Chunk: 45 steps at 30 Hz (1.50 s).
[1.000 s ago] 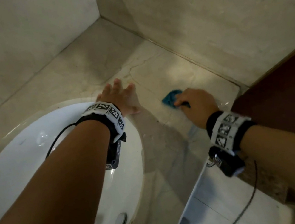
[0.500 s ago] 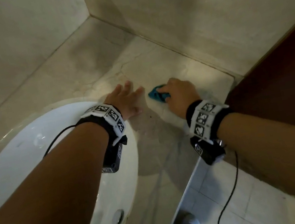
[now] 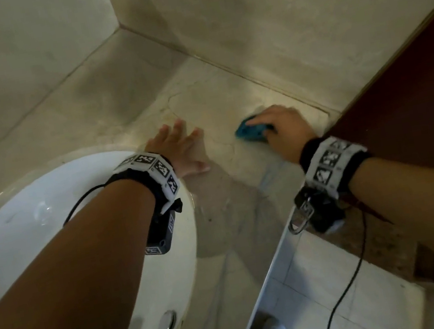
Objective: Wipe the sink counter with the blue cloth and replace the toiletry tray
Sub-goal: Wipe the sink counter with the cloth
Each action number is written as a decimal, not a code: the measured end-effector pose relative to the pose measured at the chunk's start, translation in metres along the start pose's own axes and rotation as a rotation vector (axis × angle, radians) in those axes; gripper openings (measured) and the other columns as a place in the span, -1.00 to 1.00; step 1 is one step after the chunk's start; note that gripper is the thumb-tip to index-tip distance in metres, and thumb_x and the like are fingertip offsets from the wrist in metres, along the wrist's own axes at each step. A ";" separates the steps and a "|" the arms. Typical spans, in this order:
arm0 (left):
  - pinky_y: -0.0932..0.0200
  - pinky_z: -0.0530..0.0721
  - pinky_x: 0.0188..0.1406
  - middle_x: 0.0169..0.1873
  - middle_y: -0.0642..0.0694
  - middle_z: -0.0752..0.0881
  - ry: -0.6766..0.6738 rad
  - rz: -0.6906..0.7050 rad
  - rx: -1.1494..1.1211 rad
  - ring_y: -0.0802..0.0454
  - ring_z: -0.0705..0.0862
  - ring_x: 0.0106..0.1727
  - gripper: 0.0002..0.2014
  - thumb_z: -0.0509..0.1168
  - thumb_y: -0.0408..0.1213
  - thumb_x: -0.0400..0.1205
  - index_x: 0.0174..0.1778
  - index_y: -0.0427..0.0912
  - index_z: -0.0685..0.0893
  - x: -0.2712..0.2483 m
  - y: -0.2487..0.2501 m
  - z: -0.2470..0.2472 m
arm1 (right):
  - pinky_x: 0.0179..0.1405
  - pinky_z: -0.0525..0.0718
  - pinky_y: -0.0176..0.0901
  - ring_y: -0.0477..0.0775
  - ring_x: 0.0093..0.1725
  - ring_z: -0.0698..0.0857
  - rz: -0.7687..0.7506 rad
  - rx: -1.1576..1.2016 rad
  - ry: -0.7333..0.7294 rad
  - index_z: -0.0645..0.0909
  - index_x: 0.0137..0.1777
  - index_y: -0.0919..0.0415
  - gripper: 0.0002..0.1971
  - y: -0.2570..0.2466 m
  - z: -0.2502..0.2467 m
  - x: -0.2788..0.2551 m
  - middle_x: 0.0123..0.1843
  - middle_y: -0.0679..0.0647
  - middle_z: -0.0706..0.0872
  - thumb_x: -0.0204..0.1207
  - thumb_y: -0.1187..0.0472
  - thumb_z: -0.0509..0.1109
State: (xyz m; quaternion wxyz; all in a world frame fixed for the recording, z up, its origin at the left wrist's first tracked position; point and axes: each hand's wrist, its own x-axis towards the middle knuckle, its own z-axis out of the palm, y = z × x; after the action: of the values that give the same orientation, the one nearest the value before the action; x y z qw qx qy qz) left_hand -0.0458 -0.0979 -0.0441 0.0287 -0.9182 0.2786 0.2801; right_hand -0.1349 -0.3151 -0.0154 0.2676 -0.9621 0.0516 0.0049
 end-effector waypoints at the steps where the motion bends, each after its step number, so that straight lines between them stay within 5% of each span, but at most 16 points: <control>1: -0.20 -0.03 0.64 0.66 -0.03 -0.29 -0.008 -0.006 -0.024 -0.20 -0.21 0.67 -0.11 0.21 0.30 0.54 0.64 0.22 -0.19 -0.002 0.001 -0.001 | 0.41 0.38 -0.09 0.31 0.29 0.58 0.056 -0.044 0.023 0.67 0.23 0.22 -0.61 0.012 -0.007 0.009 0.29 0.27 0.64 0.47 0.49 0.24; 6: -0.20 -0.06 0.64 0.66 0.00 -0.30 0.011 -0.022 -0.067 -0.16 -0.23 0.67 -0.09 0.23 0.33 0.50 0.63 0.28 -0.19 -0.003 0.001 0.000 | 0.38 0.40 -0.14 0.29 0.38 0.52 0.330 -0.119 -0.009 0.63 0.31 0.15 -0.64 0.041 -0.009 0.013 0.41 0.22 0.55 0.51 0.32 0.34; 10: -0.24 0.01 0.62 0.67 -0.03 -0.25 0.037 -0.027 -0.056 -0.21 -0.18 0.67 -0.09 0.25 0.34 0.48 0.63 0.26 -0.15 -0.002 0.004 0.000 | 0.22 0.49 -0.11 0.32 0.23 0.60 0.138 -0.078 -0.013 0.69 0.21 0.21 -0.66 -0.001 0.018 -0.032 0.22 0.25 0.65 0.50 0.43 0.25; 14: -0.25 0.04 0.61 0.67 -0.01 -0.22 0.041 -0.053 -0.067 -0.20 -0.16 0.68 -0.06 0.26 0.36 0.45 0.63 0.27 -0.15 -0.003 0.007 0.000 | 0.11 0.51 -0.03 0.32 0.12 0.60 -0.012 -0.071 -0.210 0.70 0.20 0.13 -0.60 -0.027 0.038 -0.056 0.15 0.19 0.64 0.48 0.47 0.21; 17: -0.26 0.05 0.61 0.67 0.00 -0.24 0.027 -0.077 -0.085 -0.19 -0.17 0.68 -0.04 0.29 0.35 0.44 0.63 0.28 -0.15 -0.003 0.010 -0.001 | 0.13 0.49 -0.08 0.27 0.15 0.59 -0.016 0.005 -0.243 0.71 0.19 0.15 -0.56 -0.021 0.020 -0.039 0.16 0.22 0.65 0.46 0.52 0.19; 21: -0.27 0.04 0.61 0.66 0.02 -0.25 0.018 -0.079 -0.105 -0.17 -0.19 0.68 -0.05 0.30 0.31 0.47 0.63 0.27 -0.15 -0.005 0.011 -0.004 | 0.32 0.43 -0.13 0.25 0.34 0.55 0.242 0.006 -0.014 0.66 0.27 0.14 -0.61 0.014 -0.010 -0.007 0.36 0.18 0.61 0.52 0.43 0.23; 24: -0.31 0.09 0.58 0.66 -0.01 -0.21 0.023 -0.066 -0.086 -0.20 -0.16 0.67 -0.07 0.31 0.31 0.46 0.63 0.26 -0.10 -0.005 0.011 -0.004 | 0.29 0.48 -0.08 0.26 0.34 0.56 0.346 -0.064 -0.039 0.64 0.30 0.10 -0.64 0.026 -0.009 -0.009 0.39 0.15 0.58 0.52 0.31 0.30; 31: -0.31 0.10 0.58 0.66 -0.02 -0.19 0.054 -0.079 -0.075 -0.23 -0.14 0.67 -0.08 0.30 0.33 0.45 0.61 0.26 -0.09 -0.002 0.011 0.000 | 0.04 0.44 -0.24 0.22 0.15 0.62 0.074 -0.006 -0.155 0.71 0.20 0.14 -0.59 -0.017 0.030 -0.063 0.15 0.17 0.67 0.46 0.47 0.23; 34: -0.30 0.09 0.59 0.67 -0.02 -0.21 0.054 -0.077 -0.078 -0.22 -0.14 0.67 -0.06 0.30 0.32 0.45 0.63 0.25 -0.12 0.000 0.010 0.001 | 0.09 0.46 -0.20 0.24 0.13 0.62 -0.023 0.014 -0.184 0.74 0.15 0.15 -0.55 -0.004 0.021 -0.050 0.09 0.20 0.68 0.39 0.53 0.23; 40: -0.32 0.12 0.57 0.66 0.01 -0.20 0.058 -0.058 -0.085 -0.22 -0.11 0.66 -0.06 0.31 0.34 0.43 0.62 0.28 -0.10 0.002 0.006 0.003 | 0.34 0.45 -0.20 0.17 0.33 0.60 0.356 0.006 0.033 0.72 0.15 0.09 -0.72 0.043 -0.011 -0.006 0.32 0.11 0.67 0.47 0.31 0.38; 45: -0.33 0.14 0.56 0.66 -0.01 -0.17 0.078 -0.072 -0.067 -0.24 -0.10 0.66 -0.08 0.30 0.34 0.43 0.60 0.27 -0.08 0.002 0.009 0.003 | 0.23 0.52 -0.13 0.20 0.19 0.65 0.112 0.009 -0.059 0.74 0.13 0.14 -0.63 -0.001 0.027 -0.068 0.15 0.14 0.72 0.42 0.45 0.28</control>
State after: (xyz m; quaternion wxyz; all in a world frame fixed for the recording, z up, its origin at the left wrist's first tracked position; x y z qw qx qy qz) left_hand -0.0504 -0.1057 -0.0467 -0.0027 -0.9382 0.2369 0.2522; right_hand -0.2023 -0.2943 -0.0353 0.2728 -0.9559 0.0978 0.0480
